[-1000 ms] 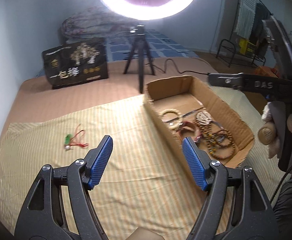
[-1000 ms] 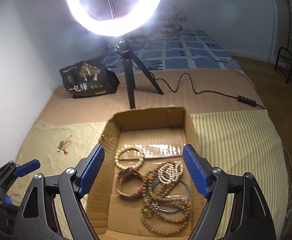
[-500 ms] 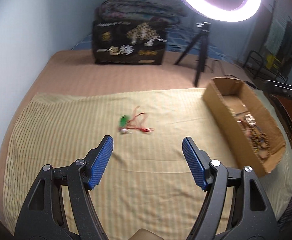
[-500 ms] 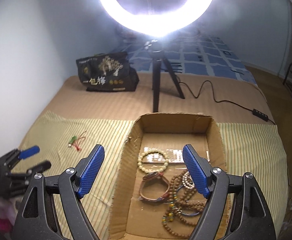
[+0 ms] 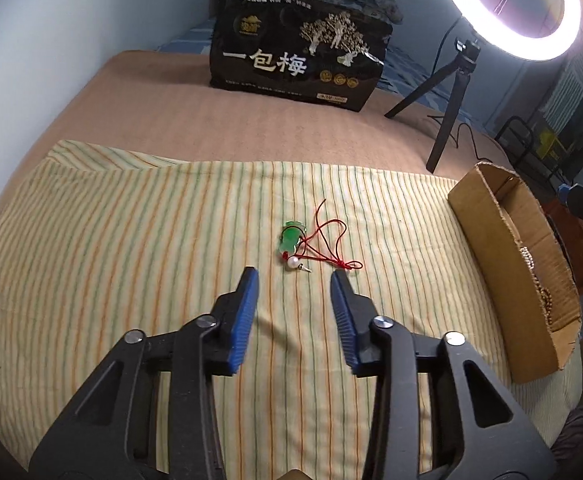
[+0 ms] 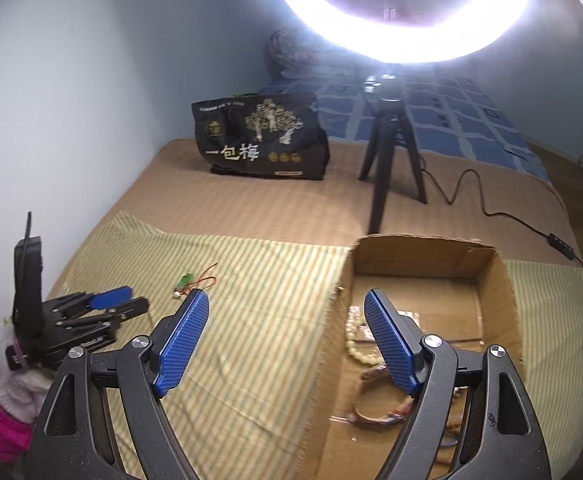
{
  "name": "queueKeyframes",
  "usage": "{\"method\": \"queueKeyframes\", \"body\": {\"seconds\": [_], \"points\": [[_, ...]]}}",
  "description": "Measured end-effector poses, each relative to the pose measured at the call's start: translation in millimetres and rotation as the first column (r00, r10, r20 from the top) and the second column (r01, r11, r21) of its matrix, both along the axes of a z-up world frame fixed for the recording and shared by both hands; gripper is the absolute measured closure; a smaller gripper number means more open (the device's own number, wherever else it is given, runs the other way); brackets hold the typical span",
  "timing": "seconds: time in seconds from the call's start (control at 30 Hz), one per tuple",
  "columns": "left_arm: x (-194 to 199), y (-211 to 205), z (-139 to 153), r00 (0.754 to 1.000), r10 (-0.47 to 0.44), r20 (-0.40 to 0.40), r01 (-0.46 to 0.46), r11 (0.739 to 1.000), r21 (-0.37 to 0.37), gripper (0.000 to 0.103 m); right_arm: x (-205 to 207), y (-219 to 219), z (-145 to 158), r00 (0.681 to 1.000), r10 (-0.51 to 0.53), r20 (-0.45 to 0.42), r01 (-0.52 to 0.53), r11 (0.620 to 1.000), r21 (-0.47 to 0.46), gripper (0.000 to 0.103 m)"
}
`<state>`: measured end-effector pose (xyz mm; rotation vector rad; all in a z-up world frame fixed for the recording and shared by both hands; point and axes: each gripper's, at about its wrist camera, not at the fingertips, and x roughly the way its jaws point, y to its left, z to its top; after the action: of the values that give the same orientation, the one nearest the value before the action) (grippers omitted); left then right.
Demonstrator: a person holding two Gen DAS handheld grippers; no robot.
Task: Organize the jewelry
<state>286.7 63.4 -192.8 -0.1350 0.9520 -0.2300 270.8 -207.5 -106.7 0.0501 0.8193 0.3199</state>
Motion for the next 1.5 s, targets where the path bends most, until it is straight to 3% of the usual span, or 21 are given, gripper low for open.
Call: {"method": "queueKeyframes", "body": {"seconds": [0.13, 0.27, 0.4, 0.57, 0.77, 1.27, 1.5], "points": [[11, -6, -10, 1.000, -0.010, -0.007, 0.010, 1.000, -0.002, 0.073, 9, 15, -7, 1.000, 0.012, -0.027, -0.011, 1.000, 0.021, 0.025], [21, -9, -19, 1.000, 0.000, -0.017, 0.000, 1.000, -0.005, 0.079, 17, 32, -15, 0.998, 0.034, -0.053, -0.032, 0.999, 0.034, 0.037], [25, -12, -28, 1.000, -0.003, -0.020, 0.003, 1.000, 0.012, 0.080, 26, 43, -21, 0.996, 0.051, -0.076, -0.048, 0.998, 0.047, 0.047], [28, -10, -33, 1.000, 0.003, -0.019, -0.003, 1.000, 0.017, 0.084, 34, 58, -27, 0.994, 0.065, -0.087, -0.061, 0.997, 0.051, 0.047], [29, -11, -36, 1.000, -0.003, -0.003, 0.003, 0.999, 0.042, 0.092, 42, 70, -42, 0.990, 0.073, -0.117, -0.068, 0.996, 0.052, 0.055], [14, 11, -34, 1.000, -0.004, 0.009, 0.004, 0.997, 0.072, 0.098, 64, 103, -86, 0.974, 0.112, -0.196, -0.108, 0.994, 0.030, 0.061], [7, 15, -27, 0.999, -0.042, 0.030, 0.042, 0.999, -0.019, 0.098, 71, 125, -105, 0.966, 0.145, -0.215, -0.147, 0.989, 0.005, 0.061]]}}
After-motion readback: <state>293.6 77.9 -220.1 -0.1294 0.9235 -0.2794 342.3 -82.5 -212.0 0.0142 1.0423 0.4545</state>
